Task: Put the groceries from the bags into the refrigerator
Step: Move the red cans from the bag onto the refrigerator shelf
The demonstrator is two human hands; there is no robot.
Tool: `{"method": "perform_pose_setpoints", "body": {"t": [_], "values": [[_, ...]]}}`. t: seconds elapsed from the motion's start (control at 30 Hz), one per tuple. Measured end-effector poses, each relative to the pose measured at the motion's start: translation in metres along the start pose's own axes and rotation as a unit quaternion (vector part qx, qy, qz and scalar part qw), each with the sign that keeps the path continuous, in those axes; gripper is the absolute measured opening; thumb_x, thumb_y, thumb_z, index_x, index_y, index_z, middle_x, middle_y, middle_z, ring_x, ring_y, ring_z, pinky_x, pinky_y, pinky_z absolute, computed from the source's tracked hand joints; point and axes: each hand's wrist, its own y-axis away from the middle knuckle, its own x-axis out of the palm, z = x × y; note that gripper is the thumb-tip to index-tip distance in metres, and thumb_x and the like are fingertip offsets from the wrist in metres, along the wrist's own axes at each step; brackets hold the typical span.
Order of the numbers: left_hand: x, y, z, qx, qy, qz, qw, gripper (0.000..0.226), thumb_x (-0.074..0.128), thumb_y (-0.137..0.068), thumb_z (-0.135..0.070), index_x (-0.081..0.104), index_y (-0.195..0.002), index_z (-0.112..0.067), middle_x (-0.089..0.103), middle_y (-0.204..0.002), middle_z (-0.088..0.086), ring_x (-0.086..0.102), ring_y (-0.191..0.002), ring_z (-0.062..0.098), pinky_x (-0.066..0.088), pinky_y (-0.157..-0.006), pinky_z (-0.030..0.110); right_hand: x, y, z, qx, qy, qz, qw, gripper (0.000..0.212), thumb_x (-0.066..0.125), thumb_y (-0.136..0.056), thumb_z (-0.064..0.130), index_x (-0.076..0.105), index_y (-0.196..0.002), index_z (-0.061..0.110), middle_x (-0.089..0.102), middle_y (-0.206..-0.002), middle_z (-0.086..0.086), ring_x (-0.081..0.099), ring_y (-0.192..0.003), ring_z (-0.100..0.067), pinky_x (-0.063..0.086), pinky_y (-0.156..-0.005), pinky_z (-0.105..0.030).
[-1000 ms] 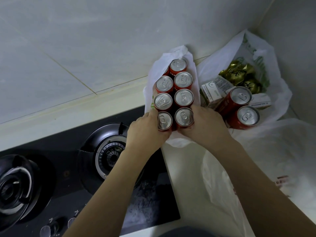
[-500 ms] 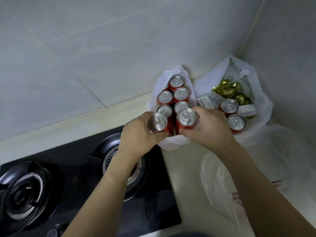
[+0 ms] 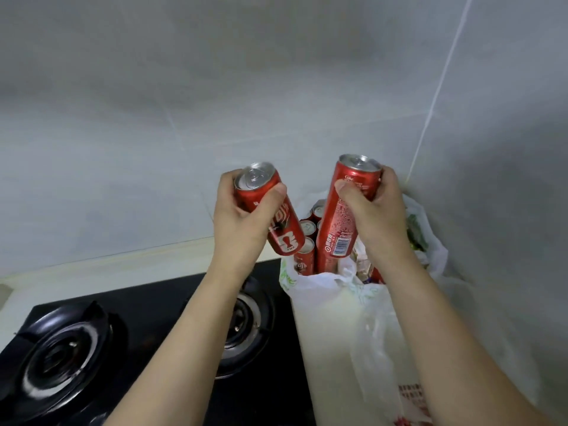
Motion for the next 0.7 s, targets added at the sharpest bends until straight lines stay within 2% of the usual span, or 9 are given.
{"method": "perform_pose_setpoints", "body": {"t": [0.07, 0.2, 0.27, 0.37, 0.43, 0.5, 0.57, 0.6, 0.7], "values": [[-0.005, 0.003, -0.014, 0.02, 0.016, -0.014, 1.0, 0.029, 0.074, -0.087, -0.021, 0.055, -0.107, -0.028, 0.067, -0.097, -0.011, 0.068, -0.089, 0.004, 0.055, -0.076, 0.024, 0.01, 0.005, 0.017, -0.001, -0.045, 0.005, 0.999, 0.032, 0.074, -0.074, 0.035, 0.053, -0.098, 0.039, 0.067, -0.098, 0.0, 0.07, -0.088, -0.021, 0.058, -0.077, -0.043], [-0.021, 0.01, -0.031, 0.04, 0.033, -0.057, 0.997, 0.034, 0.072, -0.08, -0.039, 0.054, -0.108, -0.034, 0.068, -0.106, 0.005, 0.07, -0.097, 0.027, 0.057, -0.088, 0.053, 0.027, 0.019, 0.038, -0.012, -0.087, 0.024, 0.996, 0.028, 0.072, -0.071, 0.042, 0.057, -0.096, 0.04, 0.068, -0.102, -0.009, 0.07, -0.092, -0.029, 0.057, -0.083, -0.054], [-0.031, 0.013, -0.038, 0.039, 0.038, -0.087, 0.995, 0.033, 0.07, -0.078, -0.042, 0.054, -0.106, -0.037, 0.068, -0.105, 0.004, 0.071, -0.095, 0.028, 0.057, -0.086, 0.055, 0.035, 0.026, 0.043, -0.015, -0.096, 0.026, 0.995, 0.03, 0.073, -0.073, 0.045, 0.06, -0.098, 0.037, 0.069, -0.102, -0.009, 0.07, -0.092, -0.03, 0.057, -0.084, -0.056], [-0.044, 0.019, -0.044, 0.051, 0.018, -0.105, 0.993, 0.031, 0.072, -0.08, -0.038, 0.054, -0.105, -0.036, 0.068, -0.102, -0.002, 0.071, -0.091, 0.022, 0.059, -0.084, 0.048, 0.044, 0.034, 0.048, -0.024, -0.087, 0.036, 0.995, 0.04, 0.076, -0.07, 0.055, 0.064, -0.1, 0.032, 0.071, -0.098, -0.008, 0.07, -0.09, -0.031, 0.056, -0.084, -0.057], [-0.05, 0.024, -0.048, 0.064, 0.002, -0.114, 0.991, 0.033, 0.076, -0.082, -0.033, 0.055, -0.108, -0.032, 0.069, -0.102, -0.009, 0.07, -0.09, 0.014, 0.06, -0.082, 0.036, 0.049, 0.038, 0.05, -0.024, -0.08, 0.046, 0.995, 0.044, 0.076, -0.069, 0.057, 0.064, -0.102, 0.03, 0.072, -0.097, -0.007, 0.071, -0.089, -0.03, 0.056, -0.083, -0.057], [-0.054, 0.028, -0.051, 0.075, -0.021, -0.13, 0.988, 0.036, 0.079, -0.081, -0.032, 0.058, -0.11, -0.027, 0.069, -0.1, -0.014, 0.069, -0.088, 0.006, 0.056, -0.077, 0.023, 0.053, 0.041, 0.049, -0.018, -0.079, 0.062, 0.995, 0.044, 0.075, -0.07, 0.059, 0.064, -0.102, 0.031, 0.072, -0.096, -0.005, 0.072, -0.088, -0.027, 0.057, -0.082, -0.056], [-0.057, 0.034, -0.052, 0.077, -0.032, -0.155, 0.984, 0.034, 0.08, -0.081, -0.03, 0.06, -0.108, -0.024, 0.07, -0.098, -0.015, 0.068, -0.086, 0.003, 0.054, -0.074, 0.019, 0.057, 0.043, 0.047, -0.015, -0.058, 0.083, 0.995, 0.045, 0.073, -0.068, 0.066, 0.064, -0.102, 0.037, 0.073, -0.096, -0.001, 0.072, -0.088, -0.025, 0.057, -0.083, -0.055], [-0.058, 0.037, -0.054, 0.078, -0.036, -0.166, 0.982, 0.032, 0.079, -0.082, -0.028, 0.06, -0.107, -0.024, 0.07, -0.096, -0.015, 0.068, -0.084, 0.002, 0.053, -0.073, 0.017, 0.059, 0.044, 0.047, -0.017, -0.053, 0.095, 0.994, 0.044, 0.073, -0.067, 0.067, 0.065, -0.1, 0.039, 0.073, -0.096, -0.001, 0.072, -0.088, -0.025, 0.057, -0.083, -0.054], [-0.062, 0.045, -0.058, 0.086, -0.056, -0.194, 0.976, 0.032, 0.079, -0.082, -0.026, 0.06, -0.107, -0.022, 0.07, -0.093, -0.018, 0.068, -0.082, 0.0, 0.05, -0.07, 0.013, 0.066, 0.046, 0.051, -0.023, -0.099, 0.122, 0.987, 0.028, 0.076, -0.067, 0.054, 0.069, -0.091, 0.04, 0.073, -0.092, -0.004, 0.072, -0.085, -0.028, 0.057, -0.081, -0.056]]}}
